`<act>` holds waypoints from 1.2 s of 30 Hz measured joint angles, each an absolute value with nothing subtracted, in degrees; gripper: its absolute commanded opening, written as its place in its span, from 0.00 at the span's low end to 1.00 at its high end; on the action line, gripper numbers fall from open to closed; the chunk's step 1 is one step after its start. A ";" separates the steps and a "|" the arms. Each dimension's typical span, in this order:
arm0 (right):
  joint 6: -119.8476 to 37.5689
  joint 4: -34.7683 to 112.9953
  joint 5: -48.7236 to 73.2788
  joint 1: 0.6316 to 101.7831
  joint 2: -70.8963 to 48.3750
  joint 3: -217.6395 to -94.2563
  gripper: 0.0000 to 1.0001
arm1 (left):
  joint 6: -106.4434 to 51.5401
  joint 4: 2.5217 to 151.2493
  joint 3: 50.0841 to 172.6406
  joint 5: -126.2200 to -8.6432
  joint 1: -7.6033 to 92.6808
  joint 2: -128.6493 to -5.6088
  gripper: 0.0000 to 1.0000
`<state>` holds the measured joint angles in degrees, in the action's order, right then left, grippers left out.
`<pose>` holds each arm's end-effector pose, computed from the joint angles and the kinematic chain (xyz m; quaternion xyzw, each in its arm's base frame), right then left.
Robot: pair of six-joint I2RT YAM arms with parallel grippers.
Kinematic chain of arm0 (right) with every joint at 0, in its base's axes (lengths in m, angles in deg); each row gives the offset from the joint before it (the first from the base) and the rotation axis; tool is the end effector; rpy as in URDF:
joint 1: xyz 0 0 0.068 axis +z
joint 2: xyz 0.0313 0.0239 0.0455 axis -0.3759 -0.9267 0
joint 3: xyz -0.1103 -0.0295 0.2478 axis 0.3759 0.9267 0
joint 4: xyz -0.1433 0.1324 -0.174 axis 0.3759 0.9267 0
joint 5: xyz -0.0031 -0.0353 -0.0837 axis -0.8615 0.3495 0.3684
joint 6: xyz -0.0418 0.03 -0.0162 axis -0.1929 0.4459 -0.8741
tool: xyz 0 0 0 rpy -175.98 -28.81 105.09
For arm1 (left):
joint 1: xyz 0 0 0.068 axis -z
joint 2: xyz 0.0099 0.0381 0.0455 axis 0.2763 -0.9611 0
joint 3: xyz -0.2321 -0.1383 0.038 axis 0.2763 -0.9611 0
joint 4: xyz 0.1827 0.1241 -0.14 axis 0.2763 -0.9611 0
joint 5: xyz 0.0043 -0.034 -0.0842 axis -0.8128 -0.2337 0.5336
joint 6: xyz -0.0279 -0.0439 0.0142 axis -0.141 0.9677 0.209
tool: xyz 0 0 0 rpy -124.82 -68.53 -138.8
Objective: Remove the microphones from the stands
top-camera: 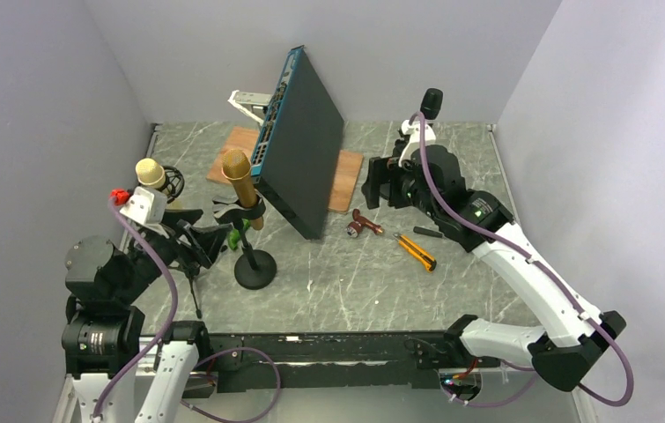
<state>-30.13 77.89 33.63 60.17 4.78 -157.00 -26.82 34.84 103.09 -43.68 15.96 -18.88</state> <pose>0.1881 0.1368 0.4105 -0.0887 0.8474 0.1505 0.5014 0.0496 -0.0188 0.4228 0.1136 0.7147 -0.2690 0.6356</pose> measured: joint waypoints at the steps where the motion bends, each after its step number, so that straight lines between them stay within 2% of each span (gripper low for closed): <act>1: -29.65 76.80 31.78 60.17 4.83 -155.93 1.00 | -27.20 34.60 102.74 -43.36 15.96 -18.73 0.77; 6: -27.07 65.59 19.06 60.17 7.23 -145.76 1.00 | -27.57 34.60 99.27 -42.37 15.96 -18.05 0.75; 9: -23.90 56.50 10.51 60.60 8.06 -139.97 1.00 | -27.26 34.64 96.67 -42.96 15.96 -16.65 0.79; 15: -24.03 44.34 6.12 69.06 4.17 -141.90 1.00 | -24.79 36.00 94.44 -45.37 15.96 -12.19 0.81; 25: -29.15 30.09 9.63 80.58 -5.23 -148.43 0.99 | -18.45 38.77 93.06 -45.67 15.96 -11.43 0.81; 30: -34.81 29.61 21.07 86.31 -13.03 -155.73 0.94 | -17.23 36.78 93.37 -49.56 15.96 -11.45 0.79; 33: -38.00 29.96 29.20 89.72 -15.91 -158.94 0.90 | -17.58 33.92 95.00 -51.60 15.96 -12.00 0.79; 36: -39.77 30.14 35.25 91.86 -16.79 -160.28 0.77 | -18.61 32.48 96.47 -53.56 15.96 -12.21 0.79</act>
